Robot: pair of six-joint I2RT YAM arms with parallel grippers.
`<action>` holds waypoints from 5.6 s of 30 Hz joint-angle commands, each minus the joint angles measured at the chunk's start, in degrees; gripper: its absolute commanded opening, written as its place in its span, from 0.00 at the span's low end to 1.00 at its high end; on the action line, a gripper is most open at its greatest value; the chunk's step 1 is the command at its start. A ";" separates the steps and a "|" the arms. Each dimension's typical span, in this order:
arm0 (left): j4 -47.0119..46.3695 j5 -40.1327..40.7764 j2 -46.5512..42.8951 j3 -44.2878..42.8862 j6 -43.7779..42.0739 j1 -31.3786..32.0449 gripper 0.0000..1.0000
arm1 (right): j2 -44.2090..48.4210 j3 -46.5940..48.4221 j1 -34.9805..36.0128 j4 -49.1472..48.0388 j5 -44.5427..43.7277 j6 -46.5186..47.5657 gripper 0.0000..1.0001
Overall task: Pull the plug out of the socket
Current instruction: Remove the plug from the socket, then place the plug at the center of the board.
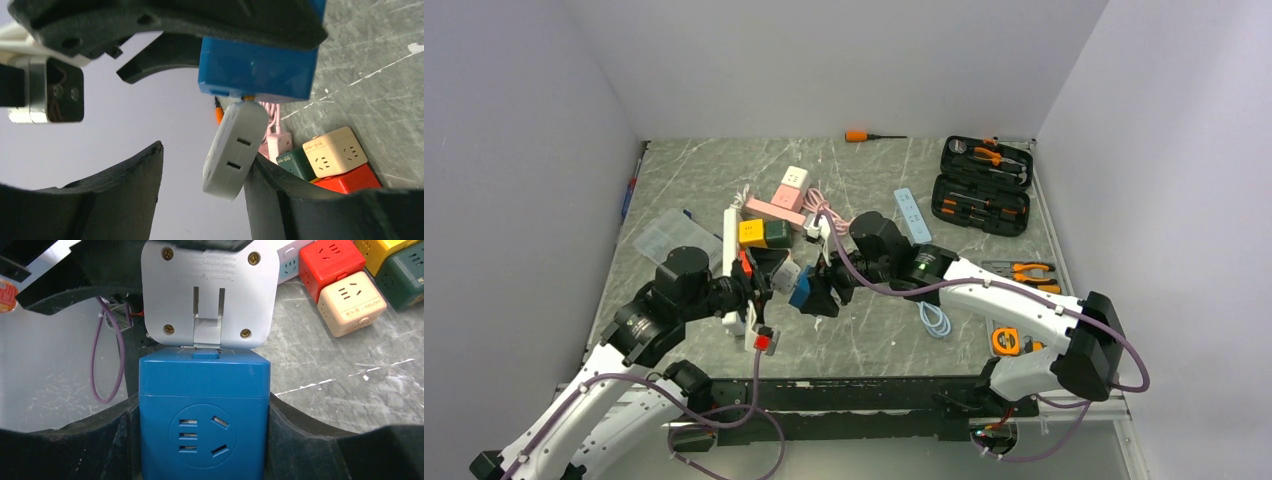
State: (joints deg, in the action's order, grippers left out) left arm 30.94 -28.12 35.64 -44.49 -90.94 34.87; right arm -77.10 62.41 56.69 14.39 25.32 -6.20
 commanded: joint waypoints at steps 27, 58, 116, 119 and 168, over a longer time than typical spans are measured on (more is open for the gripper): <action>-11.16 14.46 1.87 3.59 2.32 9.06 0.25 | -2.96 6.52 0.16 -1.87 2.80 -1.58 0.00; -17.15 25.85 5.00 9.22 -1.40 6.98 0.00 | 6.21 -3.37 0.00 6.77 -5.11 -2.13 0.00; 0.33 5.04 7.41 -0.43 17.23 4.21 0.00 | 14.53 -29.91 -19.40 19.44 -52.56 -48.73 1.00; 2.37 3.29 10.45 -3.49 23.26 4.74 0.00 | 18.87 -29.81 -22.30 19.33 -50.94 -47.48 1.00; 8.92 7.78 79.68 -45.87 47.49 30.28 0.72 | 42.61 -15.61 -33.23 44.29 -37.54 -44.82 1.00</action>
State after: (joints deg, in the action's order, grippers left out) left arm 42.59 -17.52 118.08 -91.05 -46.74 64.71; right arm -35.31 40.95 23.66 49.25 -15.75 -47.64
